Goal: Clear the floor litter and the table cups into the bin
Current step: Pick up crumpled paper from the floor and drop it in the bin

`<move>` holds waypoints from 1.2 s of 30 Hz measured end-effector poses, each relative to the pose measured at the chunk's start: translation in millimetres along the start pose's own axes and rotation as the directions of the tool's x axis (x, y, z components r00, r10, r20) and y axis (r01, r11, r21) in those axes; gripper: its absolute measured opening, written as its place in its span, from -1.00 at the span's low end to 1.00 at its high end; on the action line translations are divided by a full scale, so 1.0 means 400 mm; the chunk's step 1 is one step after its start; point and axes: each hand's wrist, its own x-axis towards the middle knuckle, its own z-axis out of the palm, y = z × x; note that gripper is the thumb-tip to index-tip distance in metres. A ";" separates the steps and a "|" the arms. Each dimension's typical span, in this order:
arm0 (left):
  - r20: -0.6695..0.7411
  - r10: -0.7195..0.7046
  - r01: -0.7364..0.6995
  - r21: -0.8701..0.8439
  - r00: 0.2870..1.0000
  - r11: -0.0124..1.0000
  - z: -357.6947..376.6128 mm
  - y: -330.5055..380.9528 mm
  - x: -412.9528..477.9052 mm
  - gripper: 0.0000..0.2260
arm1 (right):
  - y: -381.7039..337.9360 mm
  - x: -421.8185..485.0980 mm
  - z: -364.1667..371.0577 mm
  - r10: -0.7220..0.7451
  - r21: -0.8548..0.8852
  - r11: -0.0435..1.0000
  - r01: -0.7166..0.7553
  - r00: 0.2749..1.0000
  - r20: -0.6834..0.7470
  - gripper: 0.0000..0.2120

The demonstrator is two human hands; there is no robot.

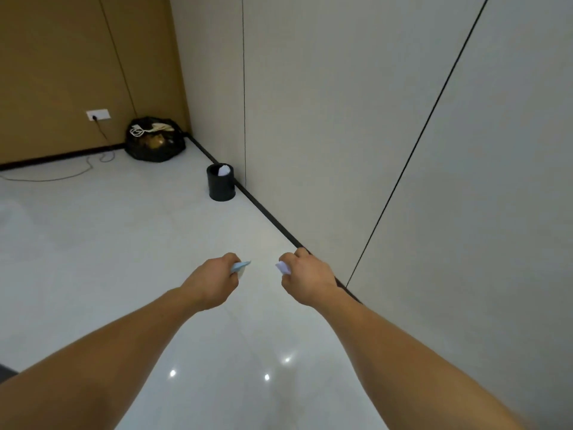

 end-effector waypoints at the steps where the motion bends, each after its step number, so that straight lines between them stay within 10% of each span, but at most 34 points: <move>1: -0.014 -0.013 0.013 -0.007 1.000 1.000 -0.014 -0.014 0.034 -0.88 | -0.002 0.036 0.003 -0.007 0.001 1.000 0.007 1.000 0.014 -0.69; 36: -0.084 -0.222 0.219 -0.043 0.971 0.975 -0.601 -0.631 1.467 -0.84 | -0.209 1.786 -0.021 -0.178 0.050 0.983 0.175 0.983 0.053 -0.78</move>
